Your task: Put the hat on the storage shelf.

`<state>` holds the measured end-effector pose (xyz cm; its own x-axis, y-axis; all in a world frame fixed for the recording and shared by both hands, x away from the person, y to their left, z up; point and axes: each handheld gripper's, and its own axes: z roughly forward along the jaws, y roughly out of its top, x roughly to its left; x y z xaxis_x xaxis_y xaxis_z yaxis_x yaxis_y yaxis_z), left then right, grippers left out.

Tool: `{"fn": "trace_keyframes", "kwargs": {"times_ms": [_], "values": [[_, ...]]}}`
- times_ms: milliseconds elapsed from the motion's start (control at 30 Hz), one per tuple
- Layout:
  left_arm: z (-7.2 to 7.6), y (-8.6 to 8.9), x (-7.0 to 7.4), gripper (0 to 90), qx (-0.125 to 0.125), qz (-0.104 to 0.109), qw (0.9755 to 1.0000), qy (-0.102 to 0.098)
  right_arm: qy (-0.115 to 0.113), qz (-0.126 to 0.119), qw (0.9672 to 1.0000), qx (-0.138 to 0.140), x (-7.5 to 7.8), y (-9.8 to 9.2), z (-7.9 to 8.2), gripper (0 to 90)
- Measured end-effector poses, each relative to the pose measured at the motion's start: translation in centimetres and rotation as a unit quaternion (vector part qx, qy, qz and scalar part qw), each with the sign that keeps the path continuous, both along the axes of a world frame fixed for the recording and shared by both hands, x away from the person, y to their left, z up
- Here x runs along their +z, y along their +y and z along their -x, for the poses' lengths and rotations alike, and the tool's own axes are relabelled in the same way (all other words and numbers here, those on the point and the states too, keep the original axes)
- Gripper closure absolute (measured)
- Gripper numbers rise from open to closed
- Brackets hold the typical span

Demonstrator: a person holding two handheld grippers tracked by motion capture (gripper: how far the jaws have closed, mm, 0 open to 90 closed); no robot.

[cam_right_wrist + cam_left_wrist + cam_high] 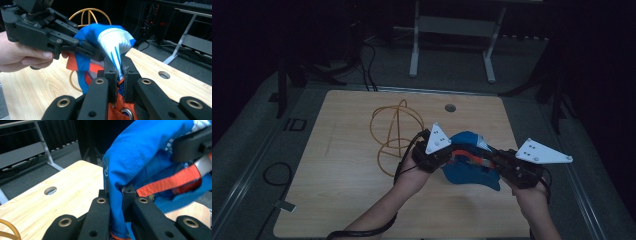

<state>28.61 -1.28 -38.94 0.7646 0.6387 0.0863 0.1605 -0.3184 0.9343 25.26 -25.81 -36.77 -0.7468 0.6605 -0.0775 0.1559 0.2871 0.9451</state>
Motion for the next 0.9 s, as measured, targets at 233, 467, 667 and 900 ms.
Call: {"fn": "trace_keyframes", "kwargs": {"times_ms": [233, 467, 667, 900], "values": [[-0.2, -0.5, 0.3, 89.1, 0.003, -0.021, 0.9997, -0.013, 0.014, 0.000, 0.9999, 0.006, -1.1, 0.3, 0.2, 83.7], [-0.2, -0.3, 0.3, 89.2, -0.006, -0.007, 0.9996, -0.027, 0.040, -0.004, 0.9991, 0.010, -2.4, 0.2, 0.5, 78.3], [0.0, -0.1, 0.7, 89.2, -0.024, 0.007, 0.9989, -0.040, 0.056, -0.006, 0.9978, 0.035, -2.8, 0.0, 0.8, 61.0], [-0.3, 0.7, 1.0, 89.1, -0.036, 0.016, 0.9978, -0.054, 0.051, -0.016, 0.9975, 0.047, -2.1, -1.2, 1.6, 49.8]]}}
